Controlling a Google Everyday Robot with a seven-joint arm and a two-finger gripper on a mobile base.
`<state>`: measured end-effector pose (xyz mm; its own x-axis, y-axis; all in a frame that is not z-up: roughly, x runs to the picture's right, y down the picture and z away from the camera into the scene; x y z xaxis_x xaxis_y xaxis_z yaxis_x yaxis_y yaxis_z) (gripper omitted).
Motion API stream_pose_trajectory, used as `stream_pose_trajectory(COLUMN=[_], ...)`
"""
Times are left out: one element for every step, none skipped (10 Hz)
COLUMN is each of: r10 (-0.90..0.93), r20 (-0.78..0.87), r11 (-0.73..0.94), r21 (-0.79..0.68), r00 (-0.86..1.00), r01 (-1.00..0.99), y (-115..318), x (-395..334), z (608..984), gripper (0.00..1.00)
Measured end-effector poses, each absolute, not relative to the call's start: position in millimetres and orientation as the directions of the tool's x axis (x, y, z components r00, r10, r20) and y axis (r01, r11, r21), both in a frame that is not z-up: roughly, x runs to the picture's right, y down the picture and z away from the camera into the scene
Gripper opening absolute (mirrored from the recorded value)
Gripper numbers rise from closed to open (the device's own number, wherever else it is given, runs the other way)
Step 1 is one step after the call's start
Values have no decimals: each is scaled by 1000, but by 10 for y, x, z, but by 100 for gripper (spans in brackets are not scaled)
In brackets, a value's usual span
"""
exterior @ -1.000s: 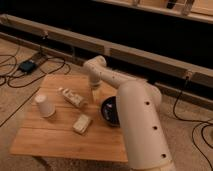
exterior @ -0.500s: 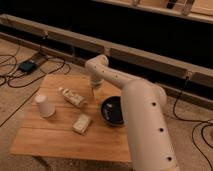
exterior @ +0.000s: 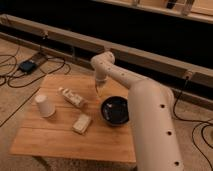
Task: Place the pepper in the ceramic bowl
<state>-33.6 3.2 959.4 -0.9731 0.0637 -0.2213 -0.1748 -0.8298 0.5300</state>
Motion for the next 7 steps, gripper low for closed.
stream_pose_trajectory(r10=[61, 61, 59, 56, 54, 54, 55], r20=[-230, -245, -254, -264, -273, -276, -277], r11=[-833, -835, -835, -835, -835, -835, -834], r21=[525, 518, 517, 516, 514, 514, 515], r00=[-971, -968, -965, -963, -961, -960, -959], r01=[-177, -184, -187, -190, -193, -195, -196], y=[-9, -62, -81, -108, -138, -157, -170], x=[-288, -249, -216, -169, -100, -34, 19], z=[9557, 9506, 9476, 9436, 9387, 9353, 9323], gripper=[0, 0, 0, 0, 0, 0, 0])
